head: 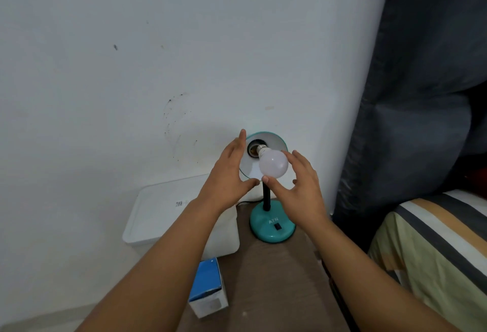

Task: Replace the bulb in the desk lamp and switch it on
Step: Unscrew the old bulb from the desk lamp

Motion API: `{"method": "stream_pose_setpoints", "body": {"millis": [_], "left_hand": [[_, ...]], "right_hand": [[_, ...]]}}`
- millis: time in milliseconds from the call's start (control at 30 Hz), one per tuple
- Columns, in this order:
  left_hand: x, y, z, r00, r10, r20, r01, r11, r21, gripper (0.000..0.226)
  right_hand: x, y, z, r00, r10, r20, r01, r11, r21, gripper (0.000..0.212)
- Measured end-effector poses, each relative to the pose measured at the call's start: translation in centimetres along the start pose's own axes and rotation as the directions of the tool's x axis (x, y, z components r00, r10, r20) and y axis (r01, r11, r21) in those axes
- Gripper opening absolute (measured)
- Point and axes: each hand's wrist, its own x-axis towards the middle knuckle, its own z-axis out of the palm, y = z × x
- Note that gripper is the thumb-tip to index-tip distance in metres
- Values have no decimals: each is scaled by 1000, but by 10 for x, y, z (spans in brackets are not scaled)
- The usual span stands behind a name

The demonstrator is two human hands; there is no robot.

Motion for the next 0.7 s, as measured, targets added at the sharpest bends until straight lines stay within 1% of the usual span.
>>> {"method": "stream_pose_setpoints", "body": {"millis": [100,167,267,367,433,533,700], "left_hand": [[-15,9,-3,998,-35,-46,34,999,-10,105],[-31,13,-2,995,-53,-88,52,999,-10,96],[-60,16,7,989,-59,-136,58,998,-9,83],[-88,13,27,988,-70,-136,69,998,-12,75],[-104,11,44,992,-92,-85,92,996,-11,72],[-127,7,74,990,-135,38,136,991,-17,69],[-164,-9,121,924,-315,218,323,946,-5,73]], "right_hand": [[-14,0,-11,998,-53,-20,53,999,8,64],[-26,4,-18,998,-60,-26,61,998,16,60],[-49,18,-26,999,-39,-30,39,999,7,62],[-71,38,-31,1000,-5,7,5,1000,-10,63],[-84,53,-32,998,13,58,-12,1000,-26,60],[-101,74,-29,985,75,154,-68,996,-51,58],[-119,109,-17,948,211,237,-189,976,-110,63]]}}
